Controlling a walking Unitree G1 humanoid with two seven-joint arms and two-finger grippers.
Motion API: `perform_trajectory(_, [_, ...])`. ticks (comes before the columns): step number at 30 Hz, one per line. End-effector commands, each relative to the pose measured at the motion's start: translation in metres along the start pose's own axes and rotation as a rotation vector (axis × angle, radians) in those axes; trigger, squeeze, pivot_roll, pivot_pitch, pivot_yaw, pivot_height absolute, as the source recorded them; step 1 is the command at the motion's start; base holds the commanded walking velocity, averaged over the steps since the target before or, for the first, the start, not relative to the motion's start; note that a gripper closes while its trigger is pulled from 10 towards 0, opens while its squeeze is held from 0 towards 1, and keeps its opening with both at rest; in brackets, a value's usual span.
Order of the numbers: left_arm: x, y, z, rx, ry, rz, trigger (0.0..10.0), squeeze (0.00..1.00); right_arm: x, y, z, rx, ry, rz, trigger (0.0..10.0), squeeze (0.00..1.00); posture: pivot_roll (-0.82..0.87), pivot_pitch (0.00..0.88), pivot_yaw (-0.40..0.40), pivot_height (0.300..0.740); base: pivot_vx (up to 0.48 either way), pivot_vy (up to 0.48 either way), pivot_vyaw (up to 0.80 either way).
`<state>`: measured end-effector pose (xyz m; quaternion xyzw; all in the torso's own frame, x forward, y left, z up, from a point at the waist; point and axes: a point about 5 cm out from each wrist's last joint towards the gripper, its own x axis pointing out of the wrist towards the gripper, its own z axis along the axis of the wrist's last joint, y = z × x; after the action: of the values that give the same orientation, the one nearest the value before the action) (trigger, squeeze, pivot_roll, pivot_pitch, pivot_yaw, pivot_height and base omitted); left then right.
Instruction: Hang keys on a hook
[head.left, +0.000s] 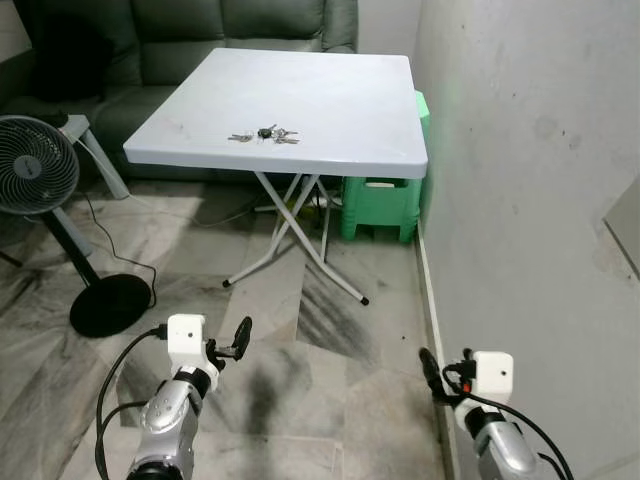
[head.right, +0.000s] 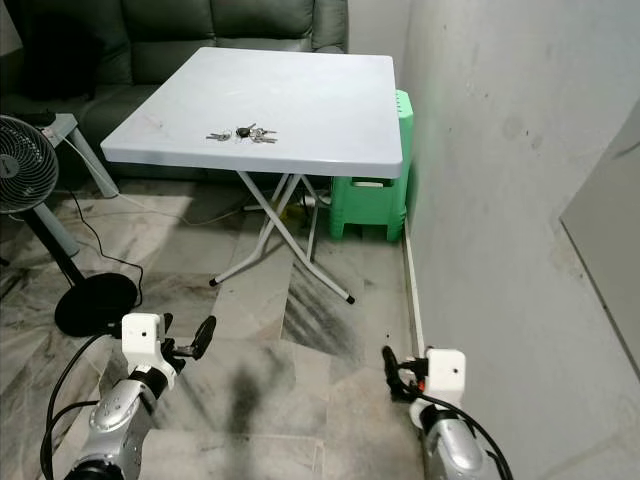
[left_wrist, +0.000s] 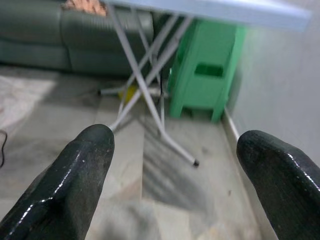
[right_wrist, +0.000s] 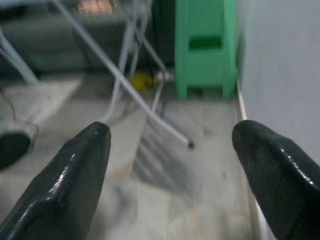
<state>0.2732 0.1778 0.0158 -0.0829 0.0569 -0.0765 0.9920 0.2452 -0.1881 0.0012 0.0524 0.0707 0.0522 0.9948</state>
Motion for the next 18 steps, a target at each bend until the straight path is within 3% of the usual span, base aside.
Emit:
perform_trajectory(1, [0.0, 0.001, 0.011, -0.01, -0.058, -0.001, 10.0, 0.0, 0.001, 0.007, 0.011, 0.012, -0.072, 0.015, 10.0, 0.0, -0.04, 0.0, 0.024, 0.74, 0.0, 0.0, 0.0])
perform_trajectory(11, [0.005, -0.008, 0.05, -0.021, -0.201, -0.023, 10.0, 0.0, 0.009, 0.02, 0.059, 0.003, -0.24, 0.057, 10.0, 0.0, -0.03, 0.0, 0.021, 0.74, 0.0, 0.0, 0.0])
perform_trajectory(18, [0.001, -0.006, 0.057, -0.041, -0.201, -0.007, 10.0, 0.0, 0.005, 0.02, 0.062, 0.006, -0.229, 0.056, 10.0, 0.0, -0.03, 0.0, 0.02, 0.74, 0.0, 0.111, 0.0])
